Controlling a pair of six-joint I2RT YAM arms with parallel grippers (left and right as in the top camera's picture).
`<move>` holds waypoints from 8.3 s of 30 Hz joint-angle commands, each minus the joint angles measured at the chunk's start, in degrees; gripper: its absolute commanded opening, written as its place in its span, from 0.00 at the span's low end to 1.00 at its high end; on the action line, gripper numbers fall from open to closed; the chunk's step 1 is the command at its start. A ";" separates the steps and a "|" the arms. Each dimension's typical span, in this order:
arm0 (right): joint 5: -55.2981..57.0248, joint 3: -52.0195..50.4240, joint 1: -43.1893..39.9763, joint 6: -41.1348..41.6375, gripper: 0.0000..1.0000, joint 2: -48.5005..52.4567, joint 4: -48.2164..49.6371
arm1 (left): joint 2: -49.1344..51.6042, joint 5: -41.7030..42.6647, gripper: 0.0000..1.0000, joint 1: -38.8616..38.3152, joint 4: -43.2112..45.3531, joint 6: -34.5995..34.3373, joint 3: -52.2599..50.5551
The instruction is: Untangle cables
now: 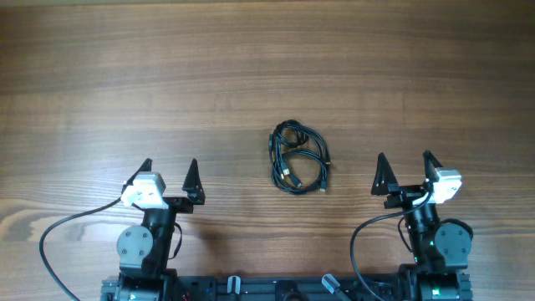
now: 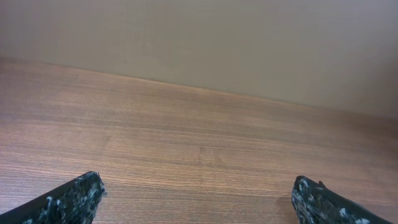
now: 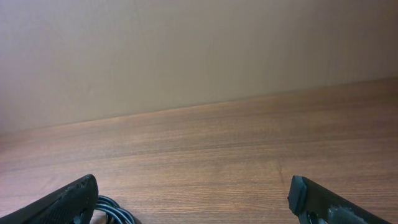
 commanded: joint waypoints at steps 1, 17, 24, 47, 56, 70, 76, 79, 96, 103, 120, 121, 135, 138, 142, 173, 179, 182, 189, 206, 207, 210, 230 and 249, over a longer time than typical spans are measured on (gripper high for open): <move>0.83 -0.07 0.28 0.50 1.00 -0.31 0.17 | -0.04 0.90 1.00 0.35 -0.22 1.16 -0.24; 0.83 -0.07 0.28 0.50 1.00 -0.31 0.17 | -0.04 0.90 1.00 0.35 -0.22 1.16 -0.24; 0.83 -0.07 0.28 0.50 1.00 -0.31 0.17 | -0.04 0.90 1.00 0.35 -0.22 1.16 -0.24; 0.83 -0.07 0.28 0.52 1.00 -0.31 0.17 | -0.04 0.46 1.00 0.35 0.22 1.16 -0.24; 0.83 -0.07 0.28 0.50 1.00 -0.31 0.17 | -0.02 6.05 1.00 0.39 7.23 1.05 1.73; 0.83 -0.07 0.28 0.52 1.00 -0.31 0.17 | 25.03 7.19 1.00 0.39 -11.78 -0.35 33.59; 0.83 -0.07 0.28 0.50 1.00 -0.31 0.17 | 43.87 15.63 1.00 0.39 -22.71 -0.35 49.79; 0.83 -0.07 0.28 0.50 1.00 -0.31 0.17 | 51.65 17.75 1.00 0.35 -29.00 -0.39 56.89; 0.83 -0.07 0.28 0.52 1.00 -0.31 0.17 | 82.75 17.55 1.00 -20.02 -39.34 0.70 67.60; 0.83 -0.07 0.28 0.50 1.00 -0.31 0.17 | 90.97 17.57 1.00 -25.68 -33.92 0.72 67.60; 0.83 -0.07 0.28 0.52 1.00 -0.31 0.17 | 93.92 -0.90 1.00 -28.22 -32.87 -4.76 71.65; 0.83 -0.07 0.28 0.52 1.00 -0.31 0.17 | 95.34 -0.90 1.00 -28.22 -33.20 -4.68 72.76; 0.83 -0.07 0.28 0.52 0.99 -0.31 0.17 | 108.89 -1.11 1.00 -28.28 -33.44 -2.51 76.17; 0.83 -0.07 0.28 0.52 1.00 -0.31 0.17 | 110.68 -0.46 1.00 -28.35 -30.80 2.08 76.17; 0.83 -0.07 0.28 0.50 1.00 -0.31 0.17 | 112.45 -0.50 1.00 -28.76 -28.30 7.37 76.17; 0.83 -0.07 0.28 0.52 1.00 -0.31 0.17 | 112.48 1.68 0.04 -28.81 -29.20 6.86 72.19; 0.83 -0.07 0.28 0.50 1.00 -0.31 0.17 | 111.03 1.90 0.04 -28.76 -29.22 1.01 72.24; 0.83 -0.07 0.28 0.50 1.00 -0.31 0.17 | 106.90 1.90 0.04 -28.37 -29.27 -0.70 73.02; 0.83 -0.07 0.28 0.52 1.00 -0.31 0.17 | 94.03 1.90 0.04 -23.89 -28.28 -11.56 74.18; 0.83 -0.07 0.28 0.52 1.00 -0.31 0.17 | 78.18 7.08 0.04 -20.11 -28.17 -16.96 74.18; 0.83 -0.07 0.28 0.50 1.00 -0.31 0.17 | 77.64 7.10 0.04 -20.11 -28.13 -17.42 74.18; 0.83 -0.07 0.28 0.50 1.00 -0.31 0.17 | 75.80 7.34 0.04 -20.13 -28.13 -19.87 74.18; -8.63 5.16 0.28 8.57 1.00 -0.31 -3.65 | 73.33 26.60 0.04 -20.11 -14.67 -33.48 74.18; -13.92 33.70 0.28 5.14 1.00 0.22 -30.38 | 73.18 55.12 0.04 -8.98 -15.10 -28.79 74.18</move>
